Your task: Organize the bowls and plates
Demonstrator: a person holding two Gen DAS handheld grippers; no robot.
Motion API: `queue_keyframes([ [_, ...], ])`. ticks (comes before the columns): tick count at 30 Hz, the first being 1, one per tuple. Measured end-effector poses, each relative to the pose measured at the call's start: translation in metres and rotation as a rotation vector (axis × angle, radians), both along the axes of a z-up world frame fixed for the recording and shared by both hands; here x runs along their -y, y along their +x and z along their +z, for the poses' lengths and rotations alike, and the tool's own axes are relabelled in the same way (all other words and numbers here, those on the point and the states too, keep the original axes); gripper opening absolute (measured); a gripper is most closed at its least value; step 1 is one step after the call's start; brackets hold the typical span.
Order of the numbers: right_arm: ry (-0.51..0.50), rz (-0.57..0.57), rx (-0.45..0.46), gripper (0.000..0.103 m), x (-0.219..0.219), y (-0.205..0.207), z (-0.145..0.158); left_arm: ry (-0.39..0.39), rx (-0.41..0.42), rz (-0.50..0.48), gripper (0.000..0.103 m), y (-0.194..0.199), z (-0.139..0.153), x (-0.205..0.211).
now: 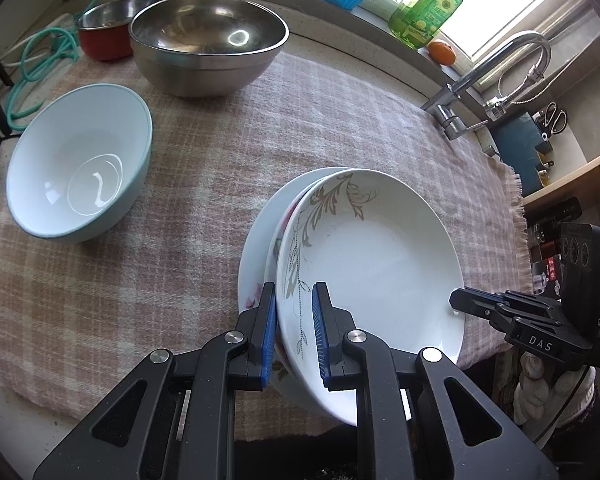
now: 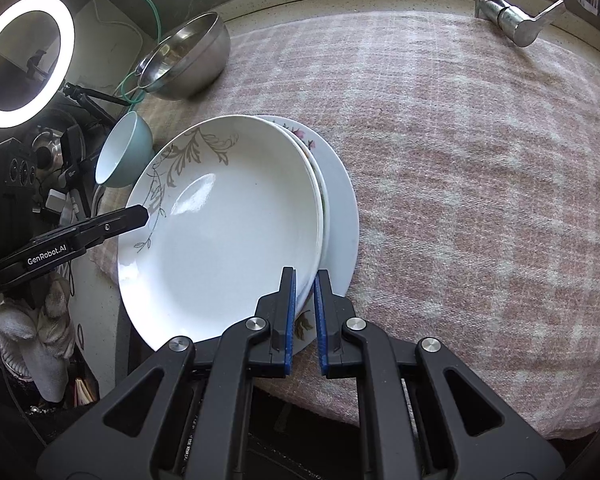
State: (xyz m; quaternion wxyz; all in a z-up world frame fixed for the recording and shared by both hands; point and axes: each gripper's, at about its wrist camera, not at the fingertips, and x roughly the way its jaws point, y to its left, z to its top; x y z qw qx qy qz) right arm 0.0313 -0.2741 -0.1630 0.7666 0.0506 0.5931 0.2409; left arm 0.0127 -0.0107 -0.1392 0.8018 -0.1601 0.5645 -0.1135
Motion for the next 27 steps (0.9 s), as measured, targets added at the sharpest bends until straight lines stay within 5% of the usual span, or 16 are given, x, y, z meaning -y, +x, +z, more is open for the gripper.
queue_keyframes([
  [27, -0.022, 0.015, 0.005, 0.011, -0.0017, 0.0028, -0.0011, 0.038, -0.005, -0.036, 0.016, 0.0042, -0.0001, 0.0061],
])
